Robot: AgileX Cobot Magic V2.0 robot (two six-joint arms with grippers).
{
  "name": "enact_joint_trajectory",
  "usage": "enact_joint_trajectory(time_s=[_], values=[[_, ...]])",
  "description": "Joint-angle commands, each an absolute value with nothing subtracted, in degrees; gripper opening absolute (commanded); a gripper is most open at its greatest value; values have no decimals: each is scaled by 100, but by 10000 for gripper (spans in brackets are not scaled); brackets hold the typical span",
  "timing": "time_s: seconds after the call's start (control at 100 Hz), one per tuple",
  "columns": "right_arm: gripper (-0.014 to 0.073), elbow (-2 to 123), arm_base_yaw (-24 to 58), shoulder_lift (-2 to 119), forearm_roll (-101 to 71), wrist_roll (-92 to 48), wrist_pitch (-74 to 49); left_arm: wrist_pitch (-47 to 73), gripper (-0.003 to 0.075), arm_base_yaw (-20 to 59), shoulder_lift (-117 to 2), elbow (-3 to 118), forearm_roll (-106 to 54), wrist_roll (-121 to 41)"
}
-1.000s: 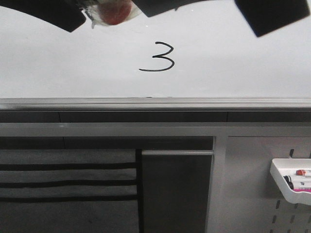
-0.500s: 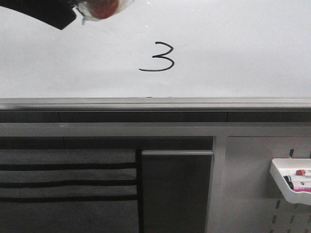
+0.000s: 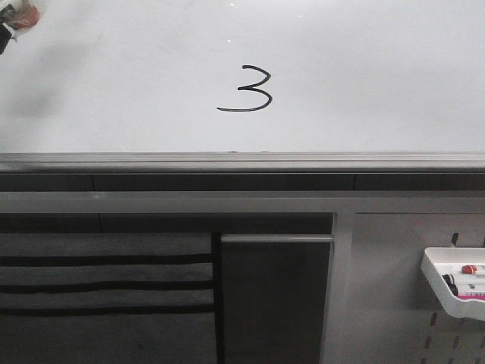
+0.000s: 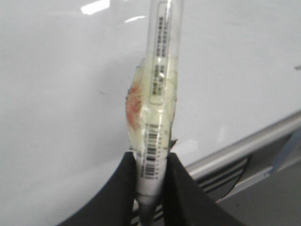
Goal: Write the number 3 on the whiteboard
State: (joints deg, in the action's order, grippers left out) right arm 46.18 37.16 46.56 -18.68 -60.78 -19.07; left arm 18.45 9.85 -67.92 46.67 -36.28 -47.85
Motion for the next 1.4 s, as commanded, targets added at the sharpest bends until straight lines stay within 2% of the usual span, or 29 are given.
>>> enact_joint_trajectory(time_s=[0.0,0.5,0.8,1.39], values=[[331,4769,3671,4613,-2026,-6087,-1869,1114,-18,903,-7003,4799,-4494,-4651],[330,4769,3671,4613,-2151,-6050,-2209,-309,-17,915,-7825,4809,-4852,-4651],[330,4769,3671,4613,-2151,-6050,-2199,-560,-17,915,-8163,4809,-4852,-4651],[330,4769,3671,4613,-2151,-6050,-2176,-681,-17,915,-7933,4809,-4827,-4651]])
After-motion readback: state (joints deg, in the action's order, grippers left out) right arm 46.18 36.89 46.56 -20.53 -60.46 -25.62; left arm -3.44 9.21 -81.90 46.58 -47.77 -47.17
